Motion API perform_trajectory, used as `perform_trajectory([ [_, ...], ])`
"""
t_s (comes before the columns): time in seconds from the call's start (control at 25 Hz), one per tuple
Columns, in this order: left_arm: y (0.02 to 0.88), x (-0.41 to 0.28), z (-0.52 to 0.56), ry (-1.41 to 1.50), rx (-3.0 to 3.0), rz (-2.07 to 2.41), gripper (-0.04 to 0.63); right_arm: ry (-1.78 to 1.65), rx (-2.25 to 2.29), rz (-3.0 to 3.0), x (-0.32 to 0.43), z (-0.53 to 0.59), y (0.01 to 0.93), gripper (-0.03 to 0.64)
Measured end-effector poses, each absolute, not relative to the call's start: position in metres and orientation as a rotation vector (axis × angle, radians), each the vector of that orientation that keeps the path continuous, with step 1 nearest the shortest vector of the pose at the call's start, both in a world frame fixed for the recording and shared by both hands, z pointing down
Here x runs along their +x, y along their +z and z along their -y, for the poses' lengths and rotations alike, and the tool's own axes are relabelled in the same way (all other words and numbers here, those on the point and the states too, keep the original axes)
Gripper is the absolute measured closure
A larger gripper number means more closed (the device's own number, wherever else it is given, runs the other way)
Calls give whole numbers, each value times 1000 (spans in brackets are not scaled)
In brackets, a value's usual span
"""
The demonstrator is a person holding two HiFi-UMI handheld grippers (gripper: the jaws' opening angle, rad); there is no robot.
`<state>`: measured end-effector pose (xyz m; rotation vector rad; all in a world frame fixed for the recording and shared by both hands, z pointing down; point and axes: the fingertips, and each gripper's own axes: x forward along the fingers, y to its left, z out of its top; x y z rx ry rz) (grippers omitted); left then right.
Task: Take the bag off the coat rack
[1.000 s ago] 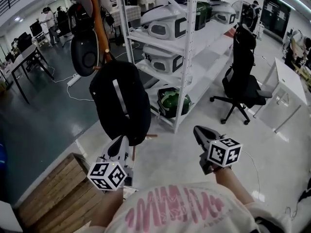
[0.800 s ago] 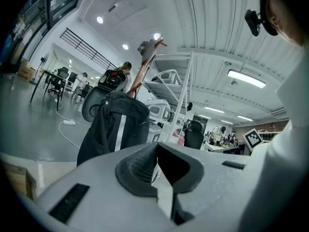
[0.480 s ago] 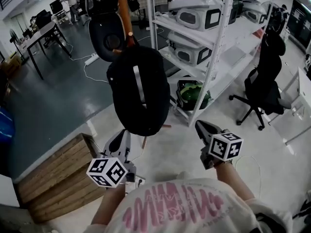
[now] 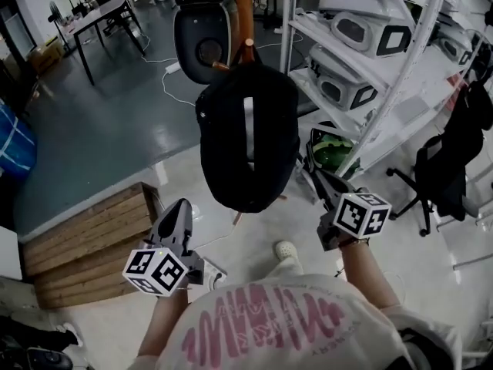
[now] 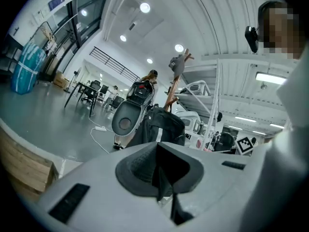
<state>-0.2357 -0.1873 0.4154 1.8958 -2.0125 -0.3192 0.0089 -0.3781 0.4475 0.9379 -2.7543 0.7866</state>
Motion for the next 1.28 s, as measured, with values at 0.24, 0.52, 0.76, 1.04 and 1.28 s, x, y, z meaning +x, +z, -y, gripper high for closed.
perform_trajectory([
  [0.24, 410, -266, 207, -395, 1752, 2143, 592, 725, 745, 2846, -39, 426, 421, 611],
  [0.52, 409, -288, 229, -451, 1601, 2269, 592, 568, 545, 3046, -82, 478, 352, 455],
  [0.76, 409, -293, 241, -513, 1491, 2318, 592, 481, 421, 3076, -112, 513, 348, 212],
  [1.04, 415, -290, 246, -510, 1389, 2364, 592, 447, 302, 3013, -144, 528, 374, 167],
  [1.28, 402, -277, 257, -619, 1445, 2387, 592, 456, 198, 2978, -161, 533, 387, 179],
])
